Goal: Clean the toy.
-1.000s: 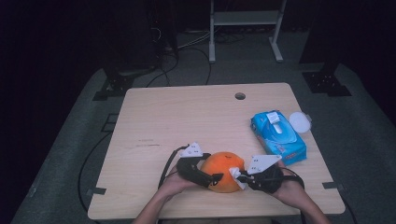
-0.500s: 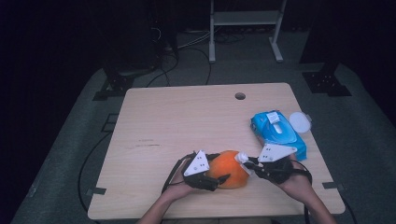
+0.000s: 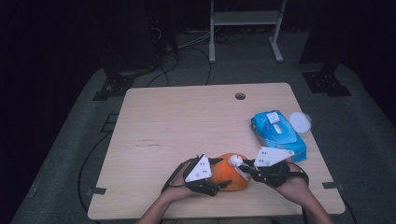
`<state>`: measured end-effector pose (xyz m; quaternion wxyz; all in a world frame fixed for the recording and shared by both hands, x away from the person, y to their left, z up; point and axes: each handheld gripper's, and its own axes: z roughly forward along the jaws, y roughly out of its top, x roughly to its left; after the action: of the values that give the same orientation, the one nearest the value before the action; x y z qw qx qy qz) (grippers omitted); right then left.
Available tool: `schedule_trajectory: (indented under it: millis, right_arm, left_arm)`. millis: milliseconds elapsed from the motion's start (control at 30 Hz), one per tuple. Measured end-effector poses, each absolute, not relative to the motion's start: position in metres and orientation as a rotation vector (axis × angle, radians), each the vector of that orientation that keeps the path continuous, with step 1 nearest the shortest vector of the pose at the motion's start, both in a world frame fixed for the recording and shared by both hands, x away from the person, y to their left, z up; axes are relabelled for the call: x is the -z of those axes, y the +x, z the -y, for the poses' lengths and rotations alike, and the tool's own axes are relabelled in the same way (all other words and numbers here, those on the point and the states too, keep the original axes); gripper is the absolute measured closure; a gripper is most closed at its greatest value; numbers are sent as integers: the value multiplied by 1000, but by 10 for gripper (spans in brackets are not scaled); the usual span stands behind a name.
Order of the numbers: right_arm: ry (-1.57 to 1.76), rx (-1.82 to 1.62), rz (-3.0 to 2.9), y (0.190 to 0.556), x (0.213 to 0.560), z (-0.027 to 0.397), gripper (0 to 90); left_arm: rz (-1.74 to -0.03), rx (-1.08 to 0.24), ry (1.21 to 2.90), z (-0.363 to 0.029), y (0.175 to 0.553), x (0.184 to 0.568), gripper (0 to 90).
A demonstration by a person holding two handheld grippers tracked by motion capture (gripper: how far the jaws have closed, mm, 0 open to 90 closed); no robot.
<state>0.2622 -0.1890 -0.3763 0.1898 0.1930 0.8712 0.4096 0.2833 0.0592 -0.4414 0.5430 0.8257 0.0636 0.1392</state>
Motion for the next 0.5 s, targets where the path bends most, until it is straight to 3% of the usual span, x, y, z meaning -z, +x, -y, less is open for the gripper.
schedule_trajectory:
  millis: [100, 267, 500]
  right_arm:
    - [578, -1100, -2449, 267, 381, 196, 801]
    - [650, -1102, -2481, 275, 392, 210, 802]
    - [630, -1053, -2486, 272, 390, 206, 803]
  left_arm:
    - [-171, -283, 1960, -63, 288, 442, 271]
    - [-279, -212, 1947, -67, 297, 440, 171]
    - [-377, -162, 1932, -69, 303, 442, 169]
